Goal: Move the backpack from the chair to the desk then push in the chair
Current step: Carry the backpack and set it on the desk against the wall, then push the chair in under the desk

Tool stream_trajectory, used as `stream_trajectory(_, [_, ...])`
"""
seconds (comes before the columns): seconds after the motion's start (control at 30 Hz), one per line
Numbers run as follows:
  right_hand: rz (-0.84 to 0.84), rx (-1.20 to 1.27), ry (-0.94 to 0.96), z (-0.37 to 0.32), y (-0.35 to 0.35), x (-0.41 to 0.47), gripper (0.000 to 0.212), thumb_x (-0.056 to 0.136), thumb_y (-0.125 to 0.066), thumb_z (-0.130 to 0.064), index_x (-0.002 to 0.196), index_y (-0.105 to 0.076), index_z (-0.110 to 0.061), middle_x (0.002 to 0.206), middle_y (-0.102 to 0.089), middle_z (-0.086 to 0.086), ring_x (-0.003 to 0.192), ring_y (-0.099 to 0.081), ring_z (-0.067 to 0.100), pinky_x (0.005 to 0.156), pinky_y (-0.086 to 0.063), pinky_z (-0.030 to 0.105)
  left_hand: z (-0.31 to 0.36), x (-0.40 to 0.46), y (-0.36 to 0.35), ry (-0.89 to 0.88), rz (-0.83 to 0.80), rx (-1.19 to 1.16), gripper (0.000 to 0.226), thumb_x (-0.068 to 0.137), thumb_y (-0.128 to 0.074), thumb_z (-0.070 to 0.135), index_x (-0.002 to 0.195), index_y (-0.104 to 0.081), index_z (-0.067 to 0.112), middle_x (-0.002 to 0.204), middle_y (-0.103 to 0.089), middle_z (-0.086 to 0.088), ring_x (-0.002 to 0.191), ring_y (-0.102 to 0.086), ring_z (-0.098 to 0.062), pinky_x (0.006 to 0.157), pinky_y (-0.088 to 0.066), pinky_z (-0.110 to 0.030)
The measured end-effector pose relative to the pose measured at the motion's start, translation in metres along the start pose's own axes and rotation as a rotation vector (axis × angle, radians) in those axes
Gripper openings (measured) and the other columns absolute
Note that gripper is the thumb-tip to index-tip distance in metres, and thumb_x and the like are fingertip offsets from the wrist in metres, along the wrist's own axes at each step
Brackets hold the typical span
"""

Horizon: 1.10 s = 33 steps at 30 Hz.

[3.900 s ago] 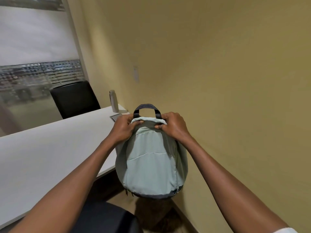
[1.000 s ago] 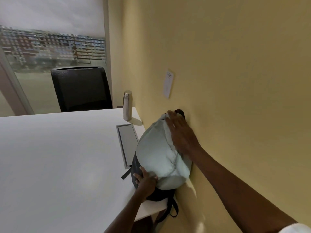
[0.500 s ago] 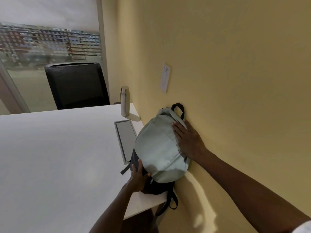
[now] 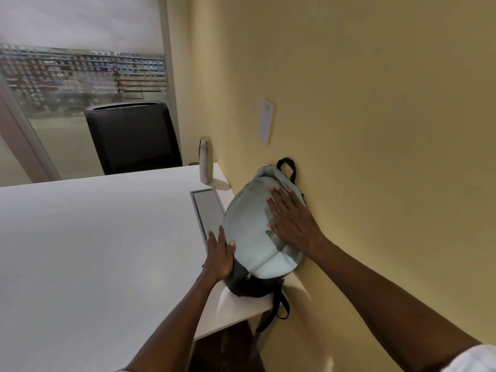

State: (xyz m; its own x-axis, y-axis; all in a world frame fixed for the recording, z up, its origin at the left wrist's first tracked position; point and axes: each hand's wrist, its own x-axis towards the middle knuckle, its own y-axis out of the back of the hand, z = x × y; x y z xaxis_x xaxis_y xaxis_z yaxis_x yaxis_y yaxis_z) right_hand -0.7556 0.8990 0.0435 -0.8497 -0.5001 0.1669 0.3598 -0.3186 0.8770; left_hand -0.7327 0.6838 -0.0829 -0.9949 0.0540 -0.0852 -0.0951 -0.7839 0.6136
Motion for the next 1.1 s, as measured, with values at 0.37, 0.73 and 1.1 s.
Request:
stream_trajectory(0.37, [0.011,0.276,-0.285,-0.041,0.016,-0.061,0.073,0.102,-0.034,-0.048,0.153,-0.017,0.001,0.161,-0.012,0.029,0.151,-0.013,0.039,0.123,-0.01,0.051,0.029,-0.072,0.025,-0.049,0.166,0.231,0.07,0.106,-0.024,0.045,0.158,0.009,0.011,0.165,0.019,-0.008,0.152,0.016,-0.026,0.122,0.002,-0.045])
stream_trajectory(0.73, [0.06,0.397,-0.332,-0.082,0.055,-0.162,0.07,0.102,-0.031,-0.047,0.151,-0.025,0.001,0.16,-0.021,0.026,0.148,-0.021,0.038,0.121,-0.014,0.051,0.053,-0.225,0.046,-0.088,0.253,0.484,0.068,0.107,-0.024,0.039,0.158,0.006,0.007,0.165,0.019,-0.009,0.153,0.016,-0.024,0.125,0.001,-0.043])
stream_trajectory(1.1, [0.09,0.514,-0.412,-0.121,0.087,-0.222,0.069,0.099,-0.041,-0.044,0.149,-0.029,0.003,0.157,-0.028,0.027,0.145,-0.027,0.041,0.119,-0.021,0.052,0.04,-0.314,0.078,-0.093,0.292,0.568,0.067,0.107,-0.025,0.039,0.158,0.006,0.009,0.165,0.019,-0.007,0.152,0.016,-0.023,0.123,0.003,-0.039])
